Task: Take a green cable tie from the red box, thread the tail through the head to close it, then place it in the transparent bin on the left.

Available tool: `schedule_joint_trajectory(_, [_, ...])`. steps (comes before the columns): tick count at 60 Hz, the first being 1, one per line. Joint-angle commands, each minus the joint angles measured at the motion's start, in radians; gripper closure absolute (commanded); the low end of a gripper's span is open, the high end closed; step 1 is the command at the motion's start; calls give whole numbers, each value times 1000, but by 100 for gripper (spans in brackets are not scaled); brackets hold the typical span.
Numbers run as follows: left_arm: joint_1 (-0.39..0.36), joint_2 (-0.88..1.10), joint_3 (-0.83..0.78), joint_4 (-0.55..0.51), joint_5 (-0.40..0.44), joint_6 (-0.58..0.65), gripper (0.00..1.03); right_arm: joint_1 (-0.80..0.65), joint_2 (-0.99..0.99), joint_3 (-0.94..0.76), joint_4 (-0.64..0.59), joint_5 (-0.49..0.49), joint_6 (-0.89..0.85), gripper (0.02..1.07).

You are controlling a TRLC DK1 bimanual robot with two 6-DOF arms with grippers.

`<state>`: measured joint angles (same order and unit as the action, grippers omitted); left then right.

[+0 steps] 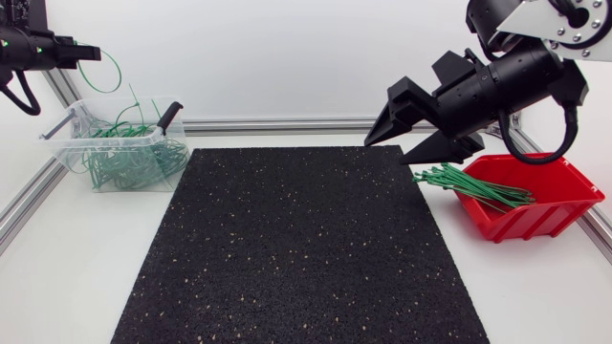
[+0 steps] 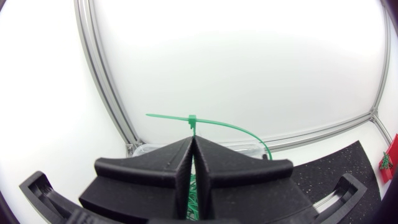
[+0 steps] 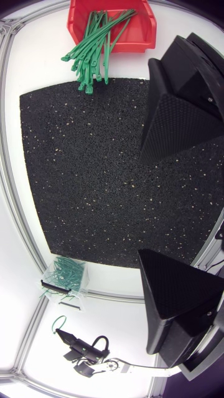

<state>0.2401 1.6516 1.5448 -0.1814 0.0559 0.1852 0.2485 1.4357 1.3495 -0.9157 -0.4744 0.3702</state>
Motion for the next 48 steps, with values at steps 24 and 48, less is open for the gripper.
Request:
schedule_joint_trajectory(24, [24, 241, 140, -20, -111, 48, 3, 8, -60, -58, 8, 49, -1, 7])
schedule_joint_trajectory(48, [-55, 0, -61, -41, -119, 7, 4, -161, -118, -133, 155, 171, -100, 7])
